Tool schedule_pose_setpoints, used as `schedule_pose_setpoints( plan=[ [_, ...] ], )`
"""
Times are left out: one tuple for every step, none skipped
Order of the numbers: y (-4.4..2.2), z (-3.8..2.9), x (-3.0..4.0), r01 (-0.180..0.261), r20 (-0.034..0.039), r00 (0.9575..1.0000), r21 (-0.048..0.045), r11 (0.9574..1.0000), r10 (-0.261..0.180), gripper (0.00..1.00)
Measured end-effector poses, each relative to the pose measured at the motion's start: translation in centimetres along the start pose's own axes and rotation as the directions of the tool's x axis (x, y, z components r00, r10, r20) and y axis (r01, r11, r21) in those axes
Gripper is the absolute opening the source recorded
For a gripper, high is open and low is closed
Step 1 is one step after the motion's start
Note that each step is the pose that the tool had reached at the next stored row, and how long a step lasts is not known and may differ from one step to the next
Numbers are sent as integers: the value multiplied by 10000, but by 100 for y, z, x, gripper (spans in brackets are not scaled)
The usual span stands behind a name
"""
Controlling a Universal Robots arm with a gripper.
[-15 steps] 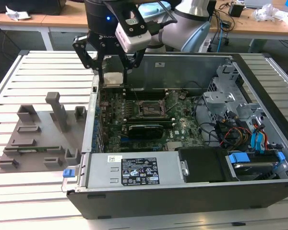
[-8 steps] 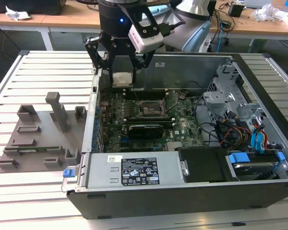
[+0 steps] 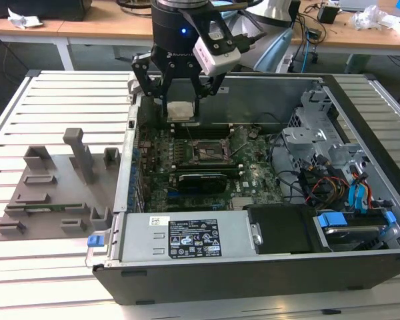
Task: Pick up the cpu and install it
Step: 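Pick up the cpu and move it towards the insertion slot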
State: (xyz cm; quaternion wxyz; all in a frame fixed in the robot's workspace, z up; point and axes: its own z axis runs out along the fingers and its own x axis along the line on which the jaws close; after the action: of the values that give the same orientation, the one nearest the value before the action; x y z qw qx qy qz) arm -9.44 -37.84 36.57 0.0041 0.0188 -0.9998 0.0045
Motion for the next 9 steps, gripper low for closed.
schedule_pose_setpoints(
  plan=[
    [2,3,-18,0,0,10000,0,10000,0,55],
    [5,9,-50,2,1,10000,0,10000,-2,55],
    [9,17,-94,0,0,10000,0,10000,0,55],
    [13,26,-144,0,0,10000,0,10000,0,55],
    [16,31,-175,1,0,10000,0,10000,-1,55],
    [19,36,-207,2,-1,10000,1,10000,-2,55],
    [20,40,-226,1,-1,10000,1,10000,-1,55],
    [22,43,-246,0,-1,10000,0,10000,0,55],
    [25,47,-268,0,-1,10000,0,10000,0,55]
  ],
)
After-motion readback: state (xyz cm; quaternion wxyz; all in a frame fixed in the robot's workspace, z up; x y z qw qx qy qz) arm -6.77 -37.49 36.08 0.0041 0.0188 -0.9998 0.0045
